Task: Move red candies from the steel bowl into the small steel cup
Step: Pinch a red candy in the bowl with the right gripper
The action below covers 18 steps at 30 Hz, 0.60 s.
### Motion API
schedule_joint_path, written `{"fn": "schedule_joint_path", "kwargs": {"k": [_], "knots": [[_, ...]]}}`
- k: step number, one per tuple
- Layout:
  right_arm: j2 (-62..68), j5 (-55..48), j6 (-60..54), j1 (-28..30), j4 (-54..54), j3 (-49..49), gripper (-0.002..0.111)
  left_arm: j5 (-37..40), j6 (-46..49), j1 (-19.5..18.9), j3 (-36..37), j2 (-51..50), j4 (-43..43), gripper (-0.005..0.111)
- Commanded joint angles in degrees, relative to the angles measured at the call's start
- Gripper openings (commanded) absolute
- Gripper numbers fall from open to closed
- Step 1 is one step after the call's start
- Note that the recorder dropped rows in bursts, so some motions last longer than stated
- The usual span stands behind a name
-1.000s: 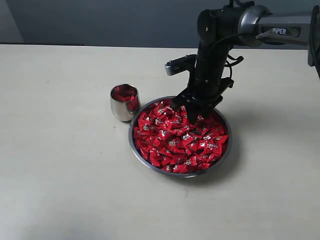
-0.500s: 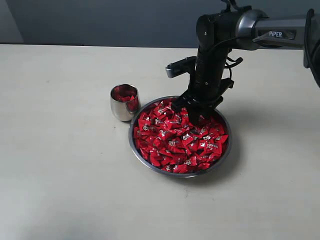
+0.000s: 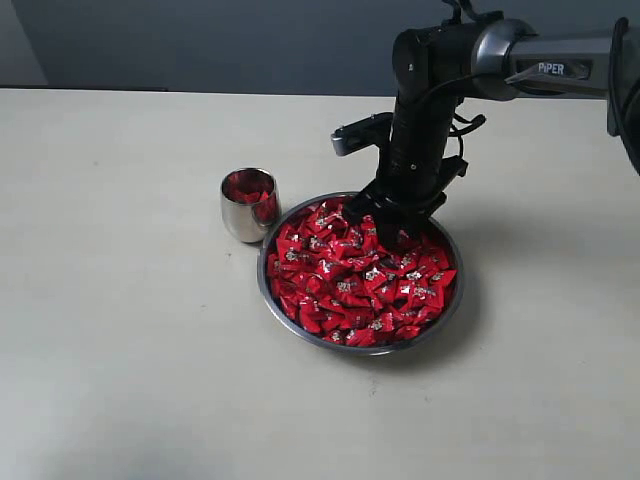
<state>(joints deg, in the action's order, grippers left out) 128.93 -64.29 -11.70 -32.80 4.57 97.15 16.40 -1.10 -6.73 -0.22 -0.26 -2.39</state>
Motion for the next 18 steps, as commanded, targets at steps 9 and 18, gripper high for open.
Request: {"fn": "schedule_joint_path", "kwargs": {"k": [9,18], "knots": [[0.04,0.87,0.12,0.04,-0.11,0.12,0.04,-0.1,-0.05,-0.03,0.22,0.26,-0.05,0.0],[0.59,1.15,0.39,0.04,1.0,0.12,0.04,-0.1,-0.05,-0.03,0.22,0.26,-0.05,0.0]]}}
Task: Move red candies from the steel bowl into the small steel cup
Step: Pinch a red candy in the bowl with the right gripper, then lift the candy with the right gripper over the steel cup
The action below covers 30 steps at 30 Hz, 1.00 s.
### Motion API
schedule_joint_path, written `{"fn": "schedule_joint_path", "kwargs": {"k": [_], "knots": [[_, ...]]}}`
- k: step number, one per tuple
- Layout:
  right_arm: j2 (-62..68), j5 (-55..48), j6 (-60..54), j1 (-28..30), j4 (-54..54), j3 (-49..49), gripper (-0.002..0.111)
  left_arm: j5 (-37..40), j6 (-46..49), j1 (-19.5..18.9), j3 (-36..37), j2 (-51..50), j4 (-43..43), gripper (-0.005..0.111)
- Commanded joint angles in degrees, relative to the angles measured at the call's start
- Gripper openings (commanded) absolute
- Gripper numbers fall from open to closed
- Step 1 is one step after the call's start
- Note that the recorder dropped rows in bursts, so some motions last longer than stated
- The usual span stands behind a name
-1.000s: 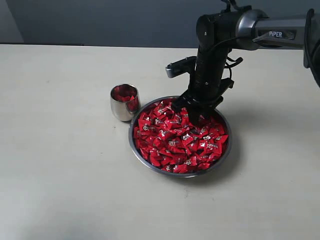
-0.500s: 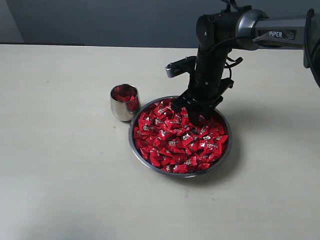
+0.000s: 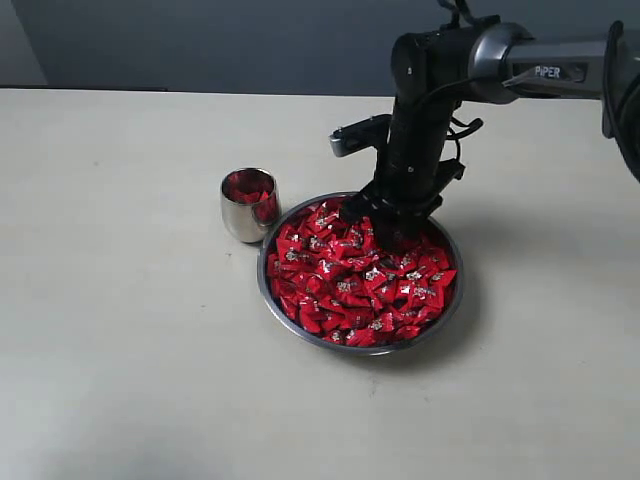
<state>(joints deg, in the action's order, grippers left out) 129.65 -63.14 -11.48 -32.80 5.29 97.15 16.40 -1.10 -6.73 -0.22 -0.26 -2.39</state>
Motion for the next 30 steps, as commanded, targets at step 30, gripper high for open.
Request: {"fn": "schedule_joint_path", "kwargs": {"k": [30], "knots": [[-6.83,-1.84,0.17,0.04,-0.76,0.32,-0.001,-0.1,-0.05,-0.03,0.22,0.26,-0.05,0.0]]}}
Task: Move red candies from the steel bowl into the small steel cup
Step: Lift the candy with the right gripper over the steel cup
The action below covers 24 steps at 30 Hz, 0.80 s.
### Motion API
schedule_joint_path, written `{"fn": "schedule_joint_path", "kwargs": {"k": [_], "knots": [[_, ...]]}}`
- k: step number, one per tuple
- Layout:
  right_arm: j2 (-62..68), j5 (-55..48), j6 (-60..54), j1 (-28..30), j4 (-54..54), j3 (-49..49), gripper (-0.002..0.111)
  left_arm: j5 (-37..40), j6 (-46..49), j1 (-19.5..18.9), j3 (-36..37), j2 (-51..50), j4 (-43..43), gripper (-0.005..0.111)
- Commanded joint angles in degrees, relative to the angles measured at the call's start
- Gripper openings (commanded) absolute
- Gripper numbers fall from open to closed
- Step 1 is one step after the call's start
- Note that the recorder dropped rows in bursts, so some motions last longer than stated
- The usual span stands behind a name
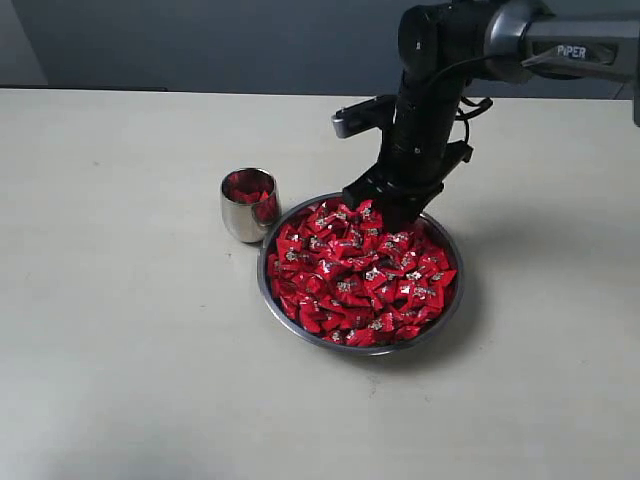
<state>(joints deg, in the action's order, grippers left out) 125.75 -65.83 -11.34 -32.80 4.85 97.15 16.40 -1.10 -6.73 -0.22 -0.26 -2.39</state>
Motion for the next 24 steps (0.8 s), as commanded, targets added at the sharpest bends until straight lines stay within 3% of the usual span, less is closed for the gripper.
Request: {"fn": "schedule_joint_path", "kwargs": {"k": [1,9,15,19,24], "knots": [[-3.45,1.26,0.03,0.04,-0.31,0.32,-0.001,-0.1,-0.05,-0.03,0.22,0.26,-0.05,0.0],[-6.72,12.35,-2.57,0.04,0.66,0.32,-0.001,-0.1,-0.05,-0.03,0.22,0.26,-0.05,0.0],[-6.43,23.34,-17.86,0.04,20.18,0.32,-0.001,-0.1,-0.05,-0.03,0.22,0.26,-0.05,0.0],[-3.93,22.05,-25.28,0.04,30.71,3.89,-0.001,-0.1,-0.05,-0.03,0.22,0.26,-0.05,0.0],[1.13,14.91,-29.85,-1.39,31.72,12.54,-0.001,-0.1,-0.05,-0.03,0.22,0.26,-0.05,0.0]]}}
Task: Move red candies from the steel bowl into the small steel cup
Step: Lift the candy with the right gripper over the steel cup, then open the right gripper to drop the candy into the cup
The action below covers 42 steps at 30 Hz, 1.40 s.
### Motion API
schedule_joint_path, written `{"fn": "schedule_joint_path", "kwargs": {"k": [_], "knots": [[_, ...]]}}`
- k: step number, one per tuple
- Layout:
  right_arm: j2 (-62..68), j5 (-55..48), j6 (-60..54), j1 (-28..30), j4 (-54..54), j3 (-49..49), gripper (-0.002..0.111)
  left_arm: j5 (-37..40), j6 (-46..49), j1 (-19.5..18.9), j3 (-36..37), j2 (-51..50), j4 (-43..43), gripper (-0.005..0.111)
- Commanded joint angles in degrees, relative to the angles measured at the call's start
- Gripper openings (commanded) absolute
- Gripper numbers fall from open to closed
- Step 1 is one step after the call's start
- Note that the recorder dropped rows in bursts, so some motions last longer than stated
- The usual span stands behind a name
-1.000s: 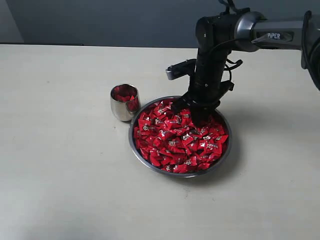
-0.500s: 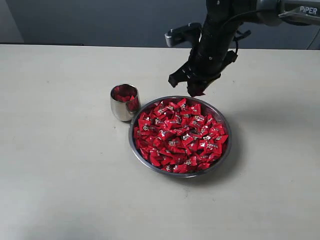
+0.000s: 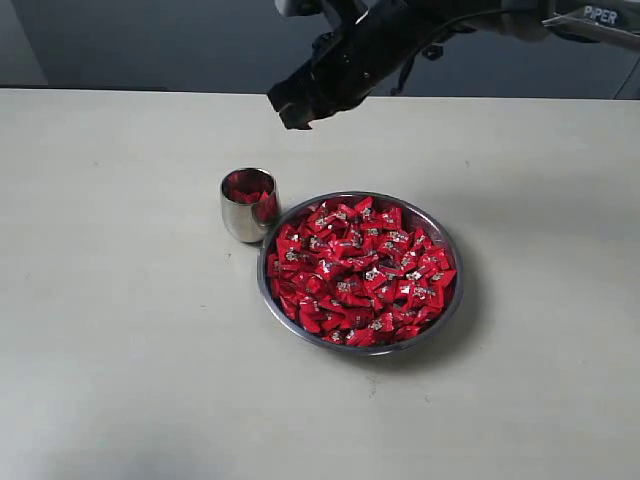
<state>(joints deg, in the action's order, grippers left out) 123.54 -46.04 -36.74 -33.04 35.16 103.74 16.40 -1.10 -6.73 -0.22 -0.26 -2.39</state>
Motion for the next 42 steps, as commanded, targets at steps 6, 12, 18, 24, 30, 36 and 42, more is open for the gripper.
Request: {"fn": "schedule_joint_path", "kwargs": {"k": [6,12,18,24,30,36,42], "knots": [[8.52,-11.39,-6.24,-4.45,-1.44,14.97,-0.001,-0.1,-0.05,-0.03,0.22,0.26,-0.05,0.0],[12.84,-15.36,0.26,-7.66,-12.97,20.64,-0.001,-0.1,-0.05,-0.03,0.22,0.26,-0.05,0.0],[14.23,-18.49,1.35,-8.11,-15.47,22.87,-0.001,-0.1,-0.05,-0.03,0.22,0.26,-0.05,0.0],[15.05,-18.74,1.82,-8.47,-15.47,22.87,-0.001,-0.1,-0.05,-0.03,0.22,0.26,-0.05,0.0],[15.09,-15.83,2.45,-9.24,-15.22,22.87,-0.001,-0.1,-0.05,-0.03,0.22,0.26,-0.05,0.0],[15.09,-14.5,3.51,-9.32,-15.23,22.87,-0.001,-0.1,-0.05,-0.03,0.22,0.26,-0.05,0.0],[15.09,-14.97,3.61,-9.32,-15.23,22.87,0.03,-0.1,-0.05,-0.03,0.22,0.26,-0.05,0.0]]}}
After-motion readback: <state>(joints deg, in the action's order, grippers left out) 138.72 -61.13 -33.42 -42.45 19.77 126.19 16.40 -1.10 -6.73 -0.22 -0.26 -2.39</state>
